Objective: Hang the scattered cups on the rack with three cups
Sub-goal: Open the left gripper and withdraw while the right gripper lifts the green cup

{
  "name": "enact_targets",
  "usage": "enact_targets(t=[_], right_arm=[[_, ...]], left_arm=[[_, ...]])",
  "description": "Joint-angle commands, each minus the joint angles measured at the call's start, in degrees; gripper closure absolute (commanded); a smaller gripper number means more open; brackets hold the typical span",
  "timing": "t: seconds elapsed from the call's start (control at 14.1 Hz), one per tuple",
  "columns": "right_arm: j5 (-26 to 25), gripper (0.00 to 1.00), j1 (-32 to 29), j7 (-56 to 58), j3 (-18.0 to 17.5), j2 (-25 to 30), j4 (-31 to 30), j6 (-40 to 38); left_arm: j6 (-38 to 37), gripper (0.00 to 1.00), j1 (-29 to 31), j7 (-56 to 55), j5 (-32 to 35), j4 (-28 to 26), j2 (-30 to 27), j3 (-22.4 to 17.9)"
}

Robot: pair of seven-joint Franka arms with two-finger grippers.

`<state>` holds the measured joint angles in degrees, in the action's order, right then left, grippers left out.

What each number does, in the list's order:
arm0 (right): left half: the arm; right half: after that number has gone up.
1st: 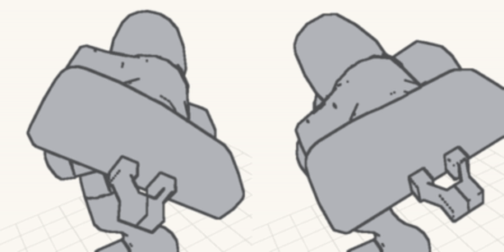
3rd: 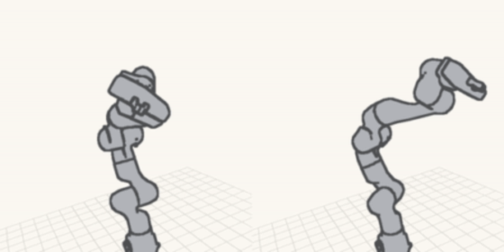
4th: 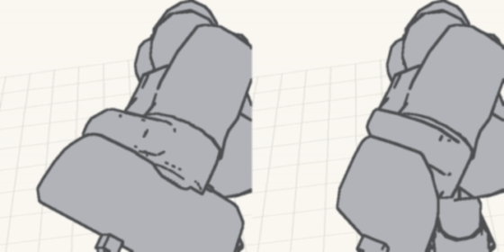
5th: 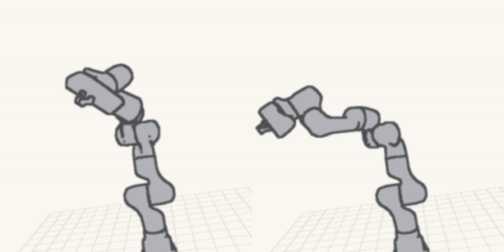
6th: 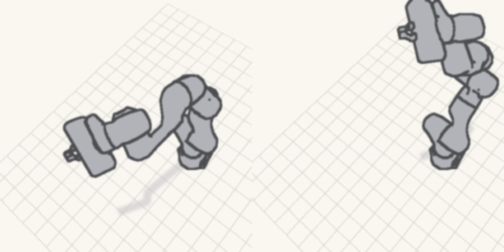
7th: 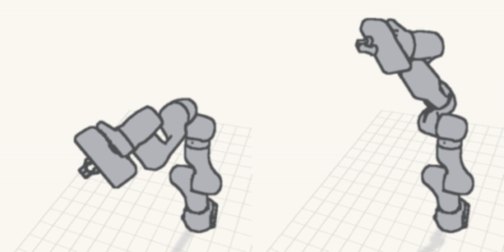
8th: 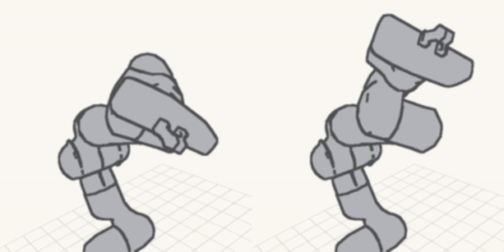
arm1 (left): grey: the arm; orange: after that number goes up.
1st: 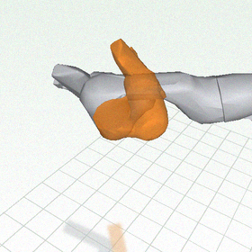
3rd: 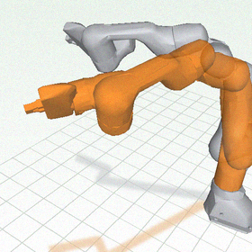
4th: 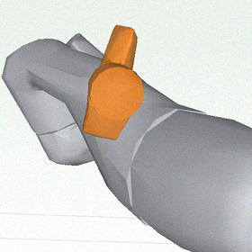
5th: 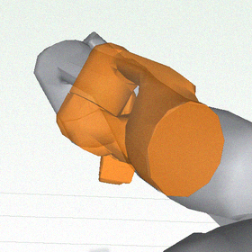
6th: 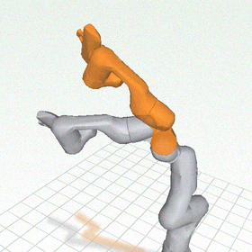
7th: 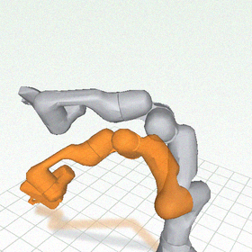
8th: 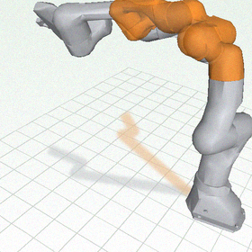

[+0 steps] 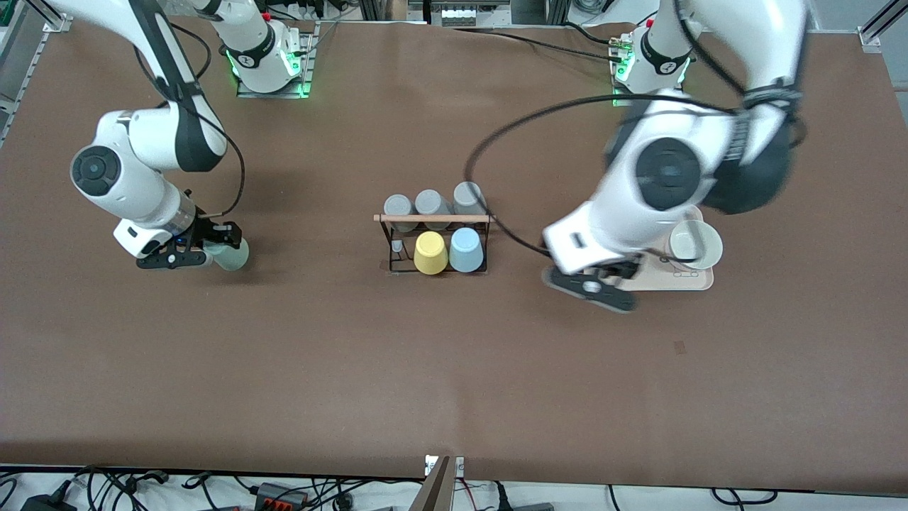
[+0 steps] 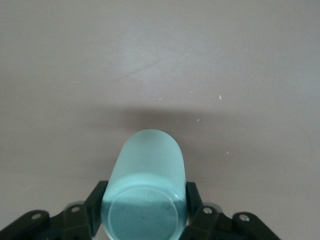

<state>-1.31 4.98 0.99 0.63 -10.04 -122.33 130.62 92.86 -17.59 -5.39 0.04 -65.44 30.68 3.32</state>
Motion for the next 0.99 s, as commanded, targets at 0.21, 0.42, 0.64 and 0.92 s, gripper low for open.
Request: enact_targets(t=[0.21,0.42,0.64,0.92], right_arm=[[0.08,0.82,9.32,-1.34,-0.01,2.13,13.22,-16.42],[0.08,0.82,15.21,-1.26,-0.01,-0.85,19.66,-18.82],[-0.27,0.83,20.93,-0.64,-0.01,-3.75,23.70,-18.30],[0.43,0.82,25.33,-1.87,-0.01,-8.93,29.85,-18.03]], left_arm=[[-1.46,0.00,13.63,0.03,0.39,-4.59,-6.76,-0.41],[0.47,0.00,15.11,1.00,0.40,-11.27,-14.75,-4.20],[0.04,0.00,17.41,1.08,-0.39,-15.83,-19.68,-3.94],[1.09,0.00,17.32,1.17,-0.39,-18.93,-22.59,-3.32]])
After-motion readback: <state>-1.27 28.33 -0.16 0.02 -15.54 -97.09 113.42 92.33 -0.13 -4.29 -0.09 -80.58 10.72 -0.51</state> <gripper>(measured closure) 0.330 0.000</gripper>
